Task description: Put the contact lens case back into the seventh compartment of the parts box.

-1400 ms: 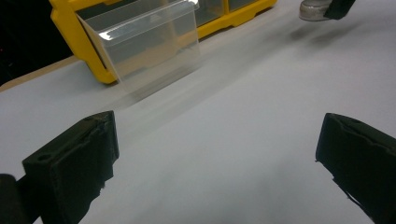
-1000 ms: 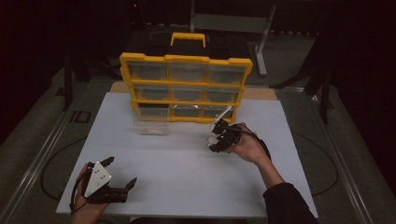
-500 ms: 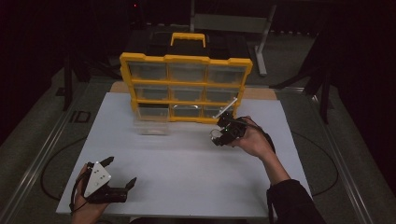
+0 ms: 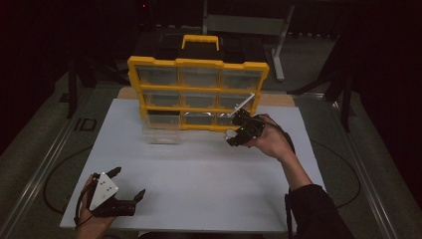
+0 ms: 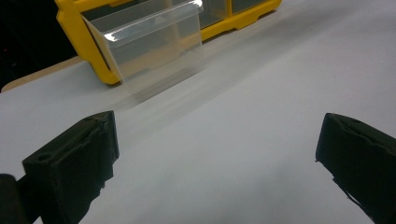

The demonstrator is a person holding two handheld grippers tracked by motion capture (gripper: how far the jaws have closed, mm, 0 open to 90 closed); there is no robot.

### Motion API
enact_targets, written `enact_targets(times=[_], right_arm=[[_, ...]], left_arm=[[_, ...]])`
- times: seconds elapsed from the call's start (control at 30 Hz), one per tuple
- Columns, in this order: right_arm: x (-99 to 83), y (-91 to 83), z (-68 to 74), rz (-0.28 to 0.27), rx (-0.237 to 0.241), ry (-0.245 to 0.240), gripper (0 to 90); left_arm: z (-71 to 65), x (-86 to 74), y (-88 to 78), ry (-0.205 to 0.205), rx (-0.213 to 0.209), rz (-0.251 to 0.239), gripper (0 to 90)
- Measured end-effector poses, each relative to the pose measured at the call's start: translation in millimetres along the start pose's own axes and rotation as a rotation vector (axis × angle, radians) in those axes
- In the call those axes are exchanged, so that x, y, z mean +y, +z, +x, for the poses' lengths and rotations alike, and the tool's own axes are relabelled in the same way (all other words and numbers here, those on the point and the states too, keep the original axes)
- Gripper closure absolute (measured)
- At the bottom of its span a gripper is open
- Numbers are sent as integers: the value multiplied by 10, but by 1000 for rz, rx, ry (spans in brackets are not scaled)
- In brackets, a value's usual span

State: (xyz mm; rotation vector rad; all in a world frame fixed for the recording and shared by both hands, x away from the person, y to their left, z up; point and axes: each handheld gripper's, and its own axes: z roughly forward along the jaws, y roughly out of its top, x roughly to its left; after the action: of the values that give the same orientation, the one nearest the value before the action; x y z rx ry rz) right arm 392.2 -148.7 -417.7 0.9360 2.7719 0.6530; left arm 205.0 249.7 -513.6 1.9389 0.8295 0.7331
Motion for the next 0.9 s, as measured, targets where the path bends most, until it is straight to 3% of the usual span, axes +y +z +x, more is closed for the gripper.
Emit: enact_targets(times=[0.43, 0.9], right_arm=[[189, -194, -42, -33, -17, -6, 487], [403, -291, -70, -46, -26, -14, 488]], left_arm=[[9, -1, -15, -2, 6, -5, 3], [20, -6, -26, -11, 17, -14, 3]])
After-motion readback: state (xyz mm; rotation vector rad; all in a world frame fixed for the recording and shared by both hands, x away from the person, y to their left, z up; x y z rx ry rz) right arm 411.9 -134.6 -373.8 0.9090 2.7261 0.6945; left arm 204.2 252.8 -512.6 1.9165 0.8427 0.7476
